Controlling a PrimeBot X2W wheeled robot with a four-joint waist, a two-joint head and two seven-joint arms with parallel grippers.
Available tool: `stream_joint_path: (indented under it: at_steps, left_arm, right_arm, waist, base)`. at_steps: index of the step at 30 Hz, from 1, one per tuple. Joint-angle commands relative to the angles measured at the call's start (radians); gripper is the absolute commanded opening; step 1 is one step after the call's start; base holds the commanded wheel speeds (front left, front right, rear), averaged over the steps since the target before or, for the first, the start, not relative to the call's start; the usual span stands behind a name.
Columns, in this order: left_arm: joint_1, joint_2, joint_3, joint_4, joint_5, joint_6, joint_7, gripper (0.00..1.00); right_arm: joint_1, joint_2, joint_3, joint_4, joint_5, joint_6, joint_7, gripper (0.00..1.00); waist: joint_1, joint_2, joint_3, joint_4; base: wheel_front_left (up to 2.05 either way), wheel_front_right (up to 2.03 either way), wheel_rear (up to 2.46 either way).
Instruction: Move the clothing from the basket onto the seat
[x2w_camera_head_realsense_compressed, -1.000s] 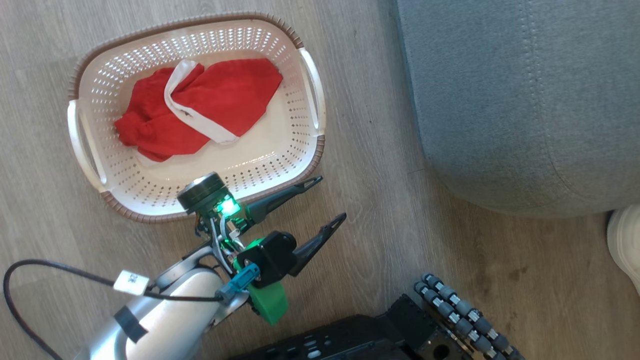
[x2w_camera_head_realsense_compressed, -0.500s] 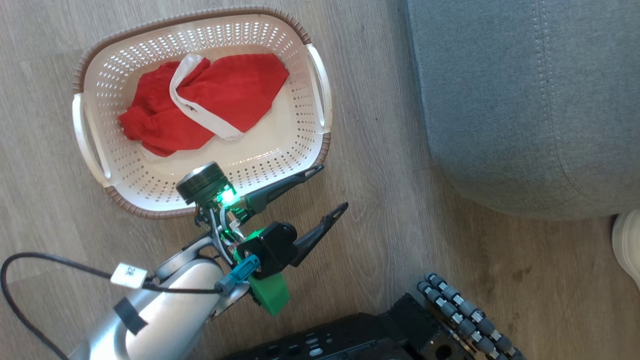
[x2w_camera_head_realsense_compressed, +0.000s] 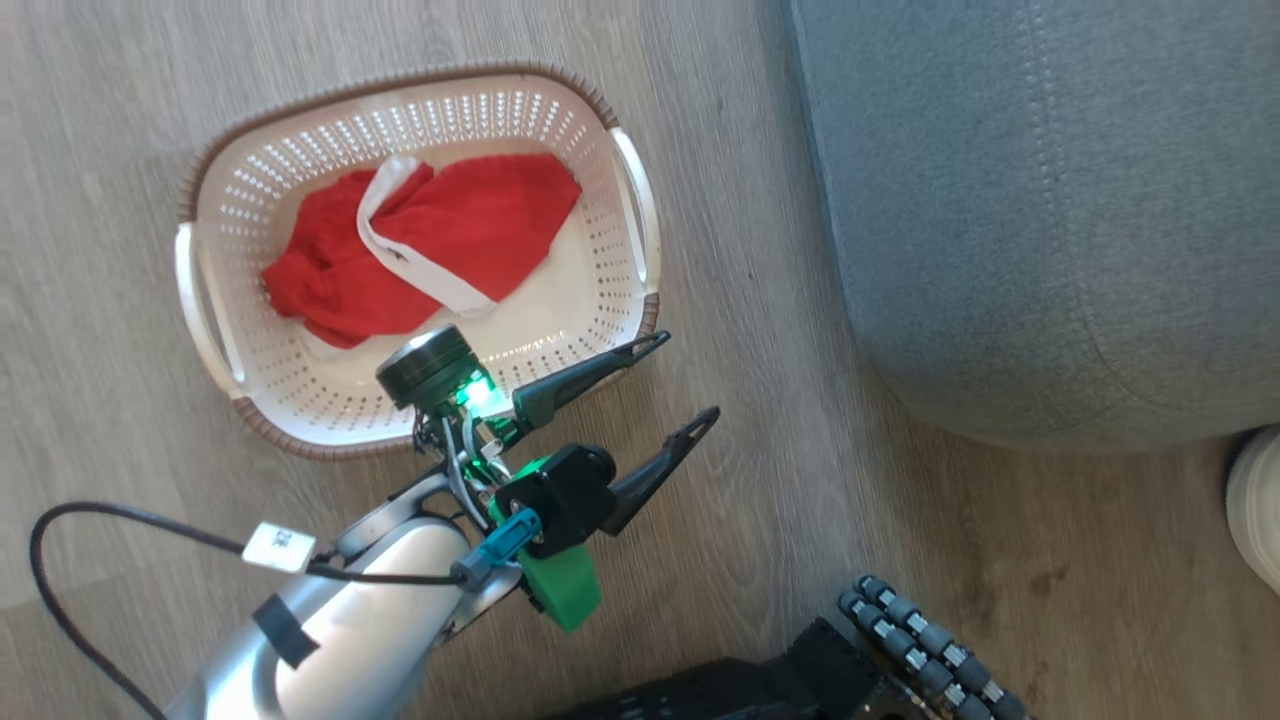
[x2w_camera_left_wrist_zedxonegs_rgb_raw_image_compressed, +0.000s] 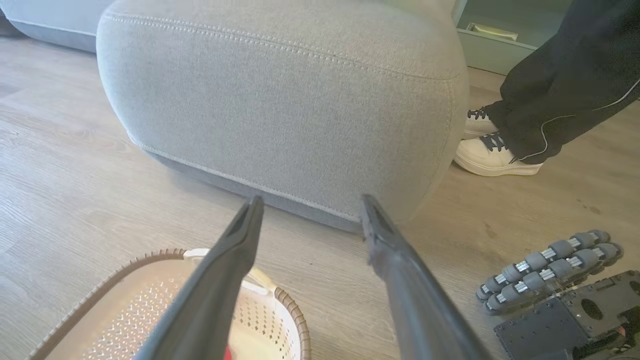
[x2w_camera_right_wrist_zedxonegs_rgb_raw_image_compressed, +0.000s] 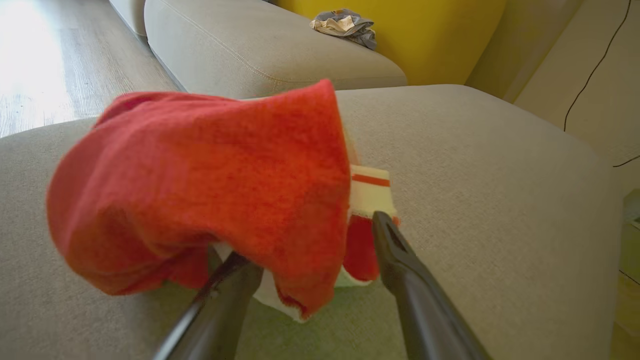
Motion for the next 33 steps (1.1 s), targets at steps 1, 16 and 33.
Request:
stream_joint_path:
  at_steps: [1, 16, 33]
  left_arm:
    - [0.003, -0.007, 0.022, -0.023, 0.003, -0.001, -0.005, 1.0]
    - [0.088, -0.125, 0.083, 0.015, -0.018, 0.011, -0.005, 1.0]
    - [0.203, -0.198, 0.291, 0.004, -0.027, 0.034, -0.005, 1.0]
  right_arm:
    - [0.039, -0.034, -0.008, -0.032, -0.008, 0.0, -0.005, 1.0]
    - [0.198, -0.092, 0.035, -0.151, -0.026, 0.0, -0.005, 1.0]
    - [0.41, -0.104, 0.4, -0.588, 0.204, 0.0, -0.005, 1.0]
  waist:
    - [0.0, 0.0, -0.03, 0.004]
    - [0.0, 0.0, -0.29, 0.035]
    - [0.0, 0.0, -0.517, 0.086]
  base:
    - [0.0, 0.0, 0.0]
    - [0.0, 0.0, 0.0]
    - [0.0, 0.0, 0.0]
